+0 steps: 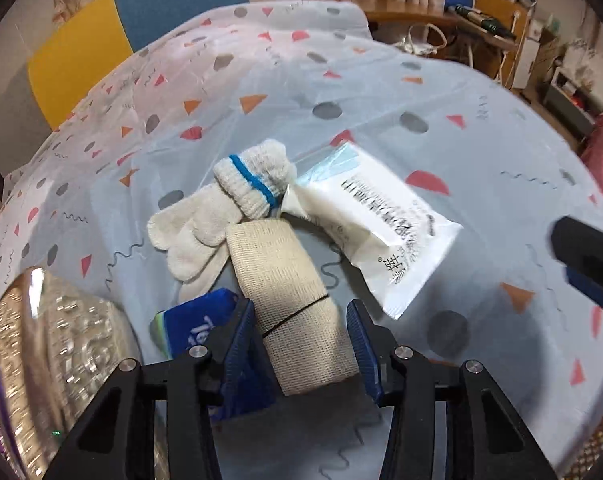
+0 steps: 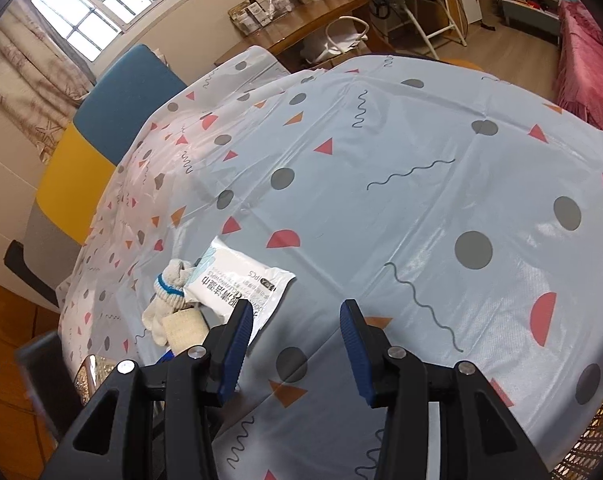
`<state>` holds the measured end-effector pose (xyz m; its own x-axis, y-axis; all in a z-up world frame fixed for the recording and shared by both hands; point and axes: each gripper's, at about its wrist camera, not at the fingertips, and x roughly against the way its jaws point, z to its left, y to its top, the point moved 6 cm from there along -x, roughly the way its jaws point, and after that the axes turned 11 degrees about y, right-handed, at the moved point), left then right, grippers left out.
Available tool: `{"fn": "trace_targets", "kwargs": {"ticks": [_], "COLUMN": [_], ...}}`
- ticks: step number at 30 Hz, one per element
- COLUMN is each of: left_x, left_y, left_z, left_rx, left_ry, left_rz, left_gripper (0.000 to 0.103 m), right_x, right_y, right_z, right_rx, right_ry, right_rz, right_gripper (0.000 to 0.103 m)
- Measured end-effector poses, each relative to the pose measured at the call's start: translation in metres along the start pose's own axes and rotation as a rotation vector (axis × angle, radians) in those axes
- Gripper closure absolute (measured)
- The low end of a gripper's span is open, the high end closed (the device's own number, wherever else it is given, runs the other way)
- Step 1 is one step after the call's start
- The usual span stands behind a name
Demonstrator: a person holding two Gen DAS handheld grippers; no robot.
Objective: Organize soft objects
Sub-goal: 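Grasp the beige bandage roll with the left tool and lift it, then grasp the blue Tempo tissue pack with the right tool while the left carries the bandage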
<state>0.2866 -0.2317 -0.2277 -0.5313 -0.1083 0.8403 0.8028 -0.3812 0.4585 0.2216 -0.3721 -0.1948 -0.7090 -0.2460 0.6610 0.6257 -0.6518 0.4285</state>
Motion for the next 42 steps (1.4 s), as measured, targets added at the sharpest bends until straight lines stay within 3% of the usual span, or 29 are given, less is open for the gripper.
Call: {"fn": "trace_targets", "kwargs": {"ticks": [6,12,16,21,24,27,31,32,34,42], "left_x": [0.017,0.05,0.069,0.078,0.082,0.085,0.086,0.087,0.087,0.088], "left_y": [-0.016,-0.071,-0.102,-0.126,-0.141,-0.154,-0.167,-0.169,-0.173,-0.182], "left_z": [-0.01,-0.017,-0.018,-0.006,0.006,0.018,0.031,0.034,0.039,0.046], "left_rx": [-0.055,-0.132,-0.181,-0.158,-0.129,-0.102,-0.068,-0.055,-0.034,-0.005], "left_ry": [-0.063,-0.136,-0.138,-0.154,-0.162,-0.176,-0.188,-0.194,-0.2,-0.213], "left_rz": [-0.101,-0.165,-0.216,-0.213,-0.206,-0.201,-0.197,-0.193,-0.188,-0.185], "left_gripper": [0.063,0.063,0.063,0.063,0.063,0.063,0.063,0.063,0.063,0.063], "right_x": [-0.001,0.0,-0.002,-0.011,-0.023,-0.035,-0.053,-0.058,-0.071,-0.114], "right_y": [0.002,0.002,0.0,-0.007,-0.018,-0.034,-0.064,-0.073,-0.087,-0.102], "right_z": [-0.001,-0.004,-0.006,-0.005,0.005,0.028,0.077,0.088,0.107,0.142], "right_rx": [-0.008,-0.039,-0.052,-0.07,-0.052,0.037,0.264,0.321,0.406,0.515], "right_ry": [0.013,0.028,0.036,0.077,0.133,0.176,0.201,0.198,0.184,0.068], "right_rz": [0.0,0.001,0.016,0.076,0.156,0.252,0.381,0.41,0.457,0.494], "right_gripper": [0.057,0.057,0.058,0.057,0.057,0.057,0.057,0.055,0.04,0.039]}}
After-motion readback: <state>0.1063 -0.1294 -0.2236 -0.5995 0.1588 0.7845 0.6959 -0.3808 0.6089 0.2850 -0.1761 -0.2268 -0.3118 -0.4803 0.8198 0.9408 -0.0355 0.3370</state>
